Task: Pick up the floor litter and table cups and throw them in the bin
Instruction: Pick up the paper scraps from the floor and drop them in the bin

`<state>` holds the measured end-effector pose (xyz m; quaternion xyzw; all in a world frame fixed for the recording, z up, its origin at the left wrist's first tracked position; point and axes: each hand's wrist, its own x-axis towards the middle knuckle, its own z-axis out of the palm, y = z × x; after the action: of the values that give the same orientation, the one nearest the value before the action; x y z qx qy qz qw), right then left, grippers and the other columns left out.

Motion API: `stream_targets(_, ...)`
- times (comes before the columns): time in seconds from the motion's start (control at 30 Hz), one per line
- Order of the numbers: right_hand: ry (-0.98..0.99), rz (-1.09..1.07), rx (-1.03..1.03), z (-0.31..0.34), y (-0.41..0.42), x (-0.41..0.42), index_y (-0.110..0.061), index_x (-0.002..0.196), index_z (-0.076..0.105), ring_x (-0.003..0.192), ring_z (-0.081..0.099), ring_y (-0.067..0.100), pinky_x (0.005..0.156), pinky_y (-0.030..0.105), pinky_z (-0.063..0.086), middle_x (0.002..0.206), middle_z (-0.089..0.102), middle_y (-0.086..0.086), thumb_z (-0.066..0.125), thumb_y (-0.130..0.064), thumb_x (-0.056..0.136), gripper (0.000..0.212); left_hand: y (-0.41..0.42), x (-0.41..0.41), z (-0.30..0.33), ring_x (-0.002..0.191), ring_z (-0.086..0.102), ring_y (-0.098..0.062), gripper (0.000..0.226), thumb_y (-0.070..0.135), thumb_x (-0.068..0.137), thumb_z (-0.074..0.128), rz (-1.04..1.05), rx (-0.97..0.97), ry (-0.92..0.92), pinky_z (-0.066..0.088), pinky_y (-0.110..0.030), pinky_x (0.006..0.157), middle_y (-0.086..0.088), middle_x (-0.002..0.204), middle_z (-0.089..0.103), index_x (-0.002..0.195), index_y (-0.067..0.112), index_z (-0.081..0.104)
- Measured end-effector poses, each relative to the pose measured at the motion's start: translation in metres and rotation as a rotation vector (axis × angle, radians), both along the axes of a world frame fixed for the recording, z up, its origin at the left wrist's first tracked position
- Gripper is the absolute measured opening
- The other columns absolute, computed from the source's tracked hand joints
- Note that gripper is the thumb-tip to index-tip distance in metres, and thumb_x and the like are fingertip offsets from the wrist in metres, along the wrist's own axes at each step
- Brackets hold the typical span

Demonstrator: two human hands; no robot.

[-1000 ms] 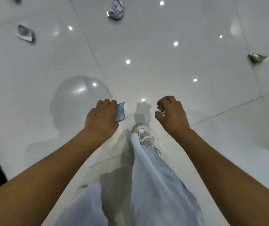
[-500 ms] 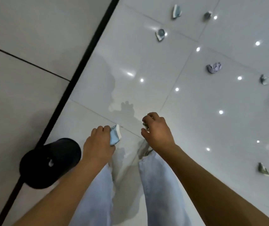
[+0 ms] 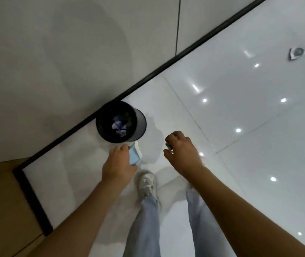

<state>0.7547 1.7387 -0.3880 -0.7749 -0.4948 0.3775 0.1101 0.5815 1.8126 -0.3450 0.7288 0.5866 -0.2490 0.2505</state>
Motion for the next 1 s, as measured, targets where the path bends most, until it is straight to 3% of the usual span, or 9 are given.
stream_targets(0.3, -0.059, 0.319, 0.065, -0.023, 0.107, -0.087, -0.015, 0.119, 0.056, 0.106, 0.052, 0.028, 0.077, 0.036, 0.052, 0.128, 0.050, 0.006, 0.059, -0.025, 0.090, 0.032, 0.033, -0.090, -0.026, 0.118, 0.042, -0.020, 0.055, 0.028, 0.084, 0.068, 0.074, 0.072, -0.005, 0.045, -0.030, 0.085, -0.003, 0.126, 0.047, 0.130, 0.017, 0.041)
stream_targets(0.47, -0.099, 0.383, 0.047, -0.042, 0.173, -0.126, -0.016, 0.127, 0.051, 0.114, 0.051, 0.031, 0.085, 0.039, 0.054, 0.134, 0.047, 0.006, 0.059, -0.025, 0.091, 0.039, 0.051, -0.117, -0.041, 0.114, 0.043, -0.019, 0.051, 0.027, 0.086, 0.065, 0.099, 0.121, -0.042, 0.043, -0.025, 0.075, -0.003, 0.122, 0.048, 0.130, 0.016, 0.041)
stream_targets(0.6, -0.123, 0.419, -0.041, -0.055, 0.194, -0.143, -0.018, 0.139, 0.043, 0.130, 0.039, 0.034, 0.103, 0.042, 0.043, 0.150, 0.036, 0.004, 0.059, -0.027, 0.092, 0.050, 0.061, -0.126, -0.050, 0.113, 0.044, -0.019, 0.051, 0.025, 0.086, 0.065, 0.107, 0.115, -0.046, 0.046, -0.028, 0.078, -0.003, 0.123, 0.049, 0.130, 0.015, 0.041)
stream_targets(0.73, -0.112, 0.388, -0.026, -0.050, 0.184, -0.133, -0.017, 0.136, 0.045, 0.123, 0.044, 0.030, 0.099, 0.041, 0.045, 0.142, 0.044, 0.005, 0.056, -0.023, 0.092, 0.046, 0.074, -0.121, -0.059, 0.114, 0.044, -0.022, 0.047, 0.020, 0.086, 0.063, 0.118, 0.114, -0.069, 0.041, -0.027, 0.073, -0.005, 0.123, 0.049, 0.128, 0.013, 0.043)
stream_targets(0.87, -0.106, 0.314, -0.062, -0.041, 0.160, -0.108, -0.017, 0.136, 0.046, 0.123, 0.046, 0.027, 0.098, 0.040, 0.046, 0.141, 0.045, 0.006, 0.054, -0.023, 0.093, 0.044, 0.100, -0.097, -0.073, 0.124, 0.041, -0.025, 0.059, 0.021, 0.085, 0.066, 0.071, 0.143, -0.079, 0.044, -0.032, 0.090, -0.009, 0.134, 0.046, 0.136, 0.010, 0.038)
stream_targets(1.0, -0.089, 0.230, -0.104, -0.028, 0.138, -0.087, -0.019, 0.138, 0.044, 0.127, 0.044, 0.027, 0.100, 0.042, 0.045, 0.146, 0.040, 0.005, 0.054, -0.024, 0.093, 0.046, 0.128, -0.072, -0.082, 0.132, 0.036, -0.030, 0.079, 0.030, 0.082, 0.069, -0.037, 0.138, 0.092, 0.029, -0.039, 0.110, -0.013, 0.142, 0.041, 0.145, 0.009, 0.026)
